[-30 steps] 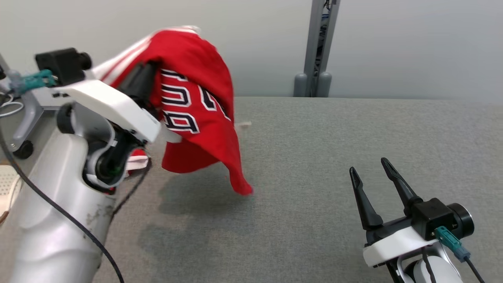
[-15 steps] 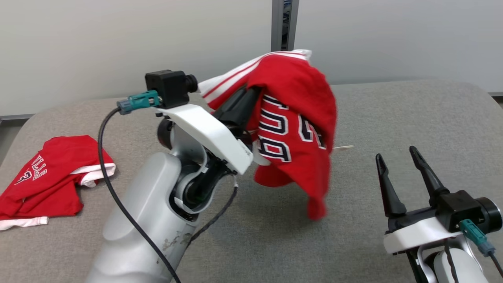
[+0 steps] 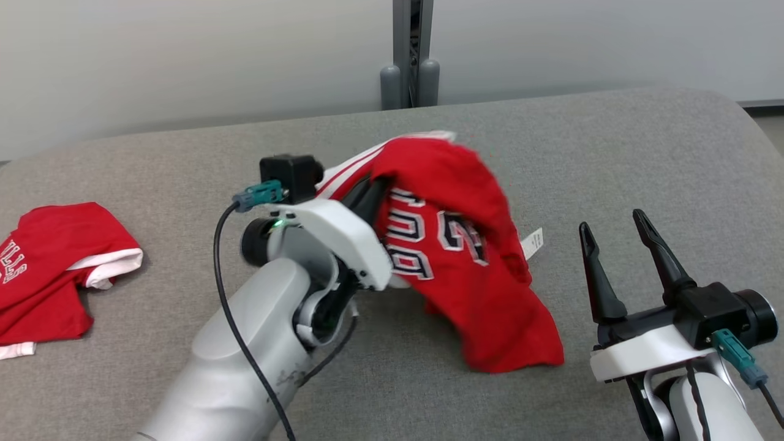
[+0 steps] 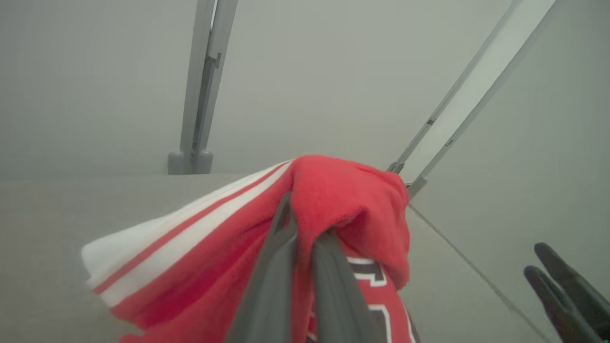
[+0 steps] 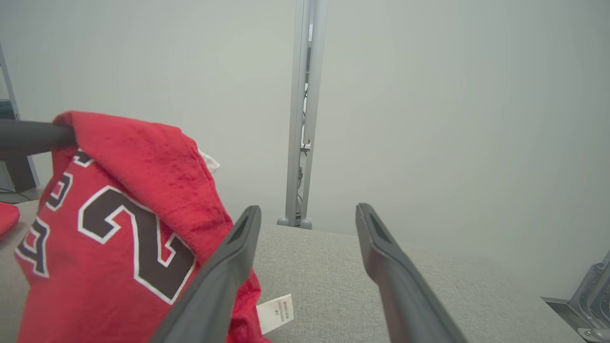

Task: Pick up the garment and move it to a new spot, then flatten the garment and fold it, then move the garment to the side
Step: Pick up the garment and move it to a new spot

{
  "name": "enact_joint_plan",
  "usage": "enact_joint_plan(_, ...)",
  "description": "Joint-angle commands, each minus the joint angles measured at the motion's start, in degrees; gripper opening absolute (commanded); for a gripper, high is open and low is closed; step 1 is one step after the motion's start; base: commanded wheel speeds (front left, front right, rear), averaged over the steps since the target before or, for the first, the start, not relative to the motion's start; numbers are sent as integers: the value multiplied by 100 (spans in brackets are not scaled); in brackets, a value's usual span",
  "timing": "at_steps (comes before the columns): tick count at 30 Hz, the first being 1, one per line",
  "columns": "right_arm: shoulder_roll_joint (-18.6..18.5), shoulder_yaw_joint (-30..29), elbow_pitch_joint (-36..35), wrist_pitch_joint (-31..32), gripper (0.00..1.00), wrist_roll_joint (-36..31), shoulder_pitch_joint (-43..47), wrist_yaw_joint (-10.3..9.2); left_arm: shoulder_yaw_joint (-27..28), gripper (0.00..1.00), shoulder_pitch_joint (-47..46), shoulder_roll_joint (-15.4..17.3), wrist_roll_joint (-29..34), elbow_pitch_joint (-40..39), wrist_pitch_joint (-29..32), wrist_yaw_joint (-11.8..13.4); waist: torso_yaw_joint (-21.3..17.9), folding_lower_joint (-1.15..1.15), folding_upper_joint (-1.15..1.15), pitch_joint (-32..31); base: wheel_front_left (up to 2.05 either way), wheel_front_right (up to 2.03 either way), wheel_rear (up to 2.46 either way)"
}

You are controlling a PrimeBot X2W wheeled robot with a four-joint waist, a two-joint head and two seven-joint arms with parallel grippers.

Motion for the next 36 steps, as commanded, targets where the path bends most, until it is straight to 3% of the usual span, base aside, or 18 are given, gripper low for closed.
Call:
enact_joint_plan(1, -25, 15, -21, -37, 100, 8, -61, 1, -4, 0, -119, 78, 64, 250, -78, 0, -57, 0, 0, 87, 0, 0, 0)
enact_joint_plan(7, -24, 58, -24, -37, 100, 27, -132, 1, -225, 0, -370, 121, 452, 1633, -351, -8, -111, 0, 0, 305, 0, 0, 0)
enact_joint_plan(14, 3, 167, 1, -37, 100, 37, -192, 1, -419, 0, -665, 76, 747, 2582, -646, 86, -160, 0, 0, 420, 0, 0, 0)
enact_joint_plan(15, 10, 197, 6, -37, 100, 44, -216, 1, -439, 34, -732, 63, 778, 2696, -726, 115, -175, 0, 0, 437, 0, 0, 0)
enact_joint_plan(16, 17, 227, 13, -37, 100, 45, -233, 1, -454, 80, -791, 50, 810, 2803, -796, 136, -191, 0, 0, 455, 0, 0, 0)
enact_joint_plan(17, 21, 248, 19, -37, 100, 46, -237, 1, -473, 100, -812, 37, 816, 2909, -821, 115, -203, 0, 0, 468, 0, 0, 0)
enact_joint_plan(28, 34, 246, 89, -37, 100, 54, -208, 1, -483, 100, -1087, -39, 860, 3289, -1193, -76, -72, 0, 0, 438, 0, 0, 0)
enact_joint_plan(36, -17, 151, 82, -37, 100, 10, -62, 1, 94, 100, -640, 148, 1301, 2184, -1221, -56, 215, 0, 0, 80, 0, 0, 0)
